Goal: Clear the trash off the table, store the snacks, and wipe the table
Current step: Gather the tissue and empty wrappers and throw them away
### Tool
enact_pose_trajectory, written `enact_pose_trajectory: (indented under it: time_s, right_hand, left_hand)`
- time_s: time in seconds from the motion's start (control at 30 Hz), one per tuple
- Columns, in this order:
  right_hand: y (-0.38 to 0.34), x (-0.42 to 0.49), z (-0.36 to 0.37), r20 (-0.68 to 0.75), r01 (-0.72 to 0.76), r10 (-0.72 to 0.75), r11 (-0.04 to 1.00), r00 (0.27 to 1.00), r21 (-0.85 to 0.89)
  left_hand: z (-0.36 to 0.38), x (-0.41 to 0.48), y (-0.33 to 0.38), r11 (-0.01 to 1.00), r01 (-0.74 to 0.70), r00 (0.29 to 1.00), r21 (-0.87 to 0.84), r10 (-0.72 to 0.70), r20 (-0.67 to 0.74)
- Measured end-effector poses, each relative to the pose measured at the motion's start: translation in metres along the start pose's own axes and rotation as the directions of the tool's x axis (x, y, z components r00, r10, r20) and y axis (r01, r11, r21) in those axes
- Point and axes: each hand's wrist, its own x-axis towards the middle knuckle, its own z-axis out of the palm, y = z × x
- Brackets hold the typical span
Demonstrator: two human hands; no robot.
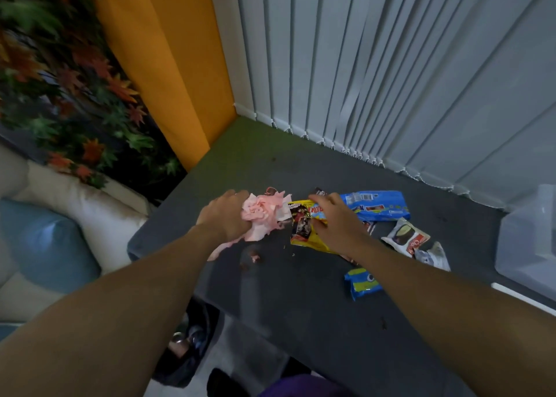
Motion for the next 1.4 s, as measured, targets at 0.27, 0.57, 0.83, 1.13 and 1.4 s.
enact_pose_trajectory:
  time_s: [0.27,0.57,0.83,1.13,1.4]
  right_hand:
    - [0.019,-0.014,0.017,0.049,-0.067,0.066,0.998,0.997,0.007]
    - [0.048,-0.027,0.034,0.111,-0.103,0.101,0.995,0.989,0.010]
    - [0.040,-0.014,0.022,0.106,-0.080,0.079,0.997,0.991,0.006]
    - [0.017,-0.004,0.009,0.088,-0.042,0.043,0.999,0.995,-0.015]
    - [-0.005,-0.001,0.028,0.133,-0.008,0.008,1.000,0.991,-0.006]
  left_hand:
    - [0.046,0.018,0.012,0.999,-0.030,0.983,0.036,0.023,0.181]
    - [0.096,0.042,0.020,0.998,-0.041,0.961,0.056,0.024,0.274]
    - [0.070,0.038,0.030,0.987,-0.061,0.984,0.148,0.035,0.176]
    - [0.027,0.014,0.025,0.999,-0.009,0.996,0.051,0.004,0.091]
    - [0.036,-0.009,-0.001,0.998,0.035,0.985,0.056,-0.044,0.168]
